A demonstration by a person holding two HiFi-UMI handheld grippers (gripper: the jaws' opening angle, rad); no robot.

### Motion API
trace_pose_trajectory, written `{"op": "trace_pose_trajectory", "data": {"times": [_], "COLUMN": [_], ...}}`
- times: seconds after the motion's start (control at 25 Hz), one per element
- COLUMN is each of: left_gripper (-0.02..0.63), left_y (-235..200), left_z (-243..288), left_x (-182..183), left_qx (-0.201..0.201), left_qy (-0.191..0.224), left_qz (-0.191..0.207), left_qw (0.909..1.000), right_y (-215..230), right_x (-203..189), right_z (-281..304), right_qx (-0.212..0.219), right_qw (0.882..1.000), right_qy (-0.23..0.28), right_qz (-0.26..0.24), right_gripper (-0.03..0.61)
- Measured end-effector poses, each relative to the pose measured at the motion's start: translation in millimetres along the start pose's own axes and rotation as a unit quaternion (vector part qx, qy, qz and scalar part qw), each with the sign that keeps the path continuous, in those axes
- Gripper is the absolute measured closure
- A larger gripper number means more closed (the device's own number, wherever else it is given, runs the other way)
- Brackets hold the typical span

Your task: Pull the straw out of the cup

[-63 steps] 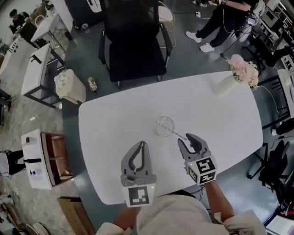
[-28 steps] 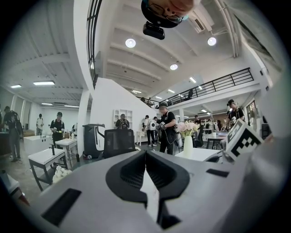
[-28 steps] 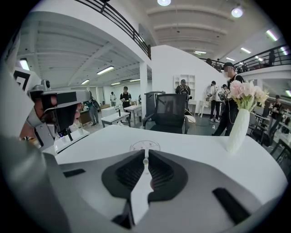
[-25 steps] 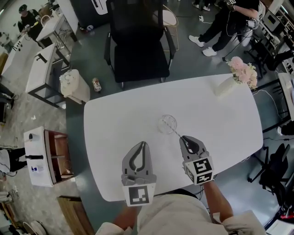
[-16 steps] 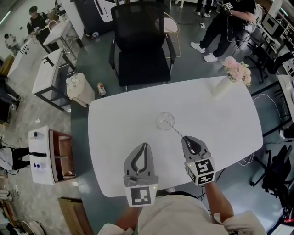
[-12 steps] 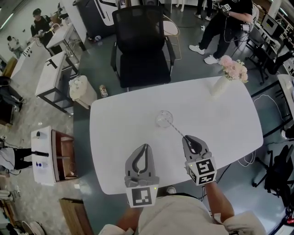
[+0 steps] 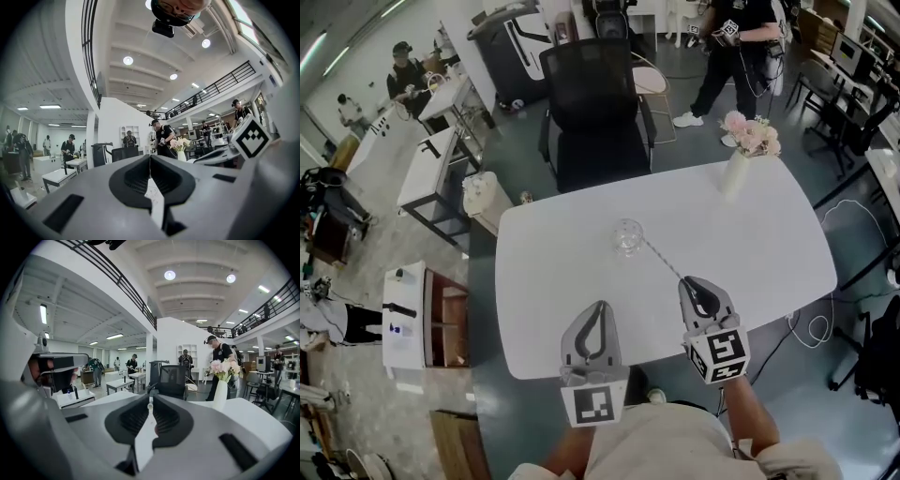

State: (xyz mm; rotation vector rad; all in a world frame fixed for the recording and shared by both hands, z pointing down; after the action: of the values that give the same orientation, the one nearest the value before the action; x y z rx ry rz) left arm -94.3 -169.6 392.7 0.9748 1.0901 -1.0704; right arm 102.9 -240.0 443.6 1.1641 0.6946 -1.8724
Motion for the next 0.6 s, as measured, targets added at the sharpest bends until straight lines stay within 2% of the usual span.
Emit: {"op": "trace_pose_trajectory", "data": {"times": [0.28, 0.6], "left_gripper": [0.609, 0.609], "left_y": [26.6, 32.7], "left_z": [-44.6, -91.9], "left_x": [10.4, 19.8], "left_qx": [0.022, 0.038], "left_qy": [0.023, 0.047], "left_qz": [0.012, 0.028], "left_qw": [0.9994, 0.9978], "right_y": [4.3, -5.4], "right_x": [-10.7, 3.9], "right_z": [-58.2, -114.6], "right_qx": [-0.023, -0.041], "right_qw": [0.999, 0.994], "right_qy": [0.037, 0.095], "right_qz": [-0.011, -0.024], "right_gripper": [0.555, 0.555]}}
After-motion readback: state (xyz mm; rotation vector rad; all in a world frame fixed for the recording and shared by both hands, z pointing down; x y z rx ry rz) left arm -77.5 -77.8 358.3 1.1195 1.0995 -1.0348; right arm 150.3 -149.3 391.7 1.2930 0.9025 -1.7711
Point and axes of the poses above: the fingertips, and each gripper's own axes: z forward along the fingers, y to its right, x out of its top, the point moved 8 cm from there along -z, backward along the fingers, and after that the axes turned 10 degrees about -y, right-handed, at the moved point
